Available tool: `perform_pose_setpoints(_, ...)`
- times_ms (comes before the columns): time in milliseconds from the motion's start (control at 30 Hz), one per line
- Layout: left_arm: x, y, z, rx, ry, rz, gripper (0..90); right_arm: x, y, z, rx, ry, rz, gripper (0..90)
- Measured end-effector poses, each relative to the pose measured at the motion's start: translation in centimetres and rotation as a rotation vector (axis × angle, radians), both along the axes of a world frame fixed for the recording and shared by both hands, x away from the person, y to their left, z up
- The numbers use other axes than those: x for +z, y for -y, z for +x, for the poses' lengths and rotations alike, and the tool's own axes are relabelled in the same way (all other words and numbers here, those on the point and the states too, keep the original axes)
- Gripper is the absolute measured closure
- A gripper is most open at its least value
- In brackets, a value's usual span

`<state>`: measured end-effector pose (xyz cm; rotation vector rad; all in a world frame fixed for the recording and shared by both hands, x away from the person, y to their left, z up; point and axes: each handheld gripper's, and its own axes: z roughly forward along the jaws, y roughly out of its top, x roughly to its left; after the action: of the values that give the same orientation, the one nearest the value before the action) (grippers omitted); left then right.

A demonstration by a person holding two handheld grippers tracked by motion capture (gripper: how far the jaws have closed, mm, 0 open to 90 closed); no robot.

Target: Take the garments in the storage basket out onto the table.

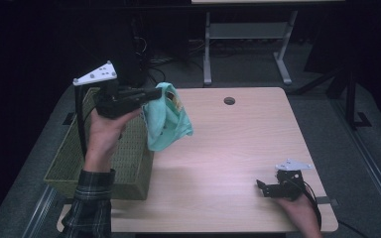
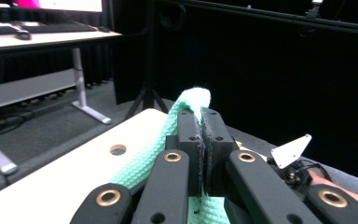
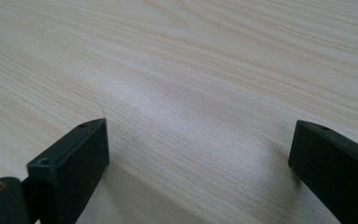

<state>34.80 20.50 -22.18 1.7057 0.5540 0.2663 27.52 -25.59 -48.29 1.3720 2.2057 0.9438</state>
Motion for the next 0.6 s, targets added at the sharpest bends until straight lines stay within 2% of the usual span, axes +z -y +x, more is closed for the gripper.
perform_pose_setpoints(333,-2.3,2.5,0.3,-0.056,-0.029,-0.012,87.8,0.0,0.0,0.0,0.001,0.0,0.003,4.6)
perform_pose_setpoints(433,-3.1,3.4,0.2,-0.082,-0.041,-0.008,87.7,0.0,0.0,0.0,0.001,0.0,0.002,4.6)
perform_pose_setpoints(600,-3.7,4.6,0.0,-0.109,-0.046,0.008,87.7,0.0,0.0,0.0,0.001,0.001,-0.003,4.6)
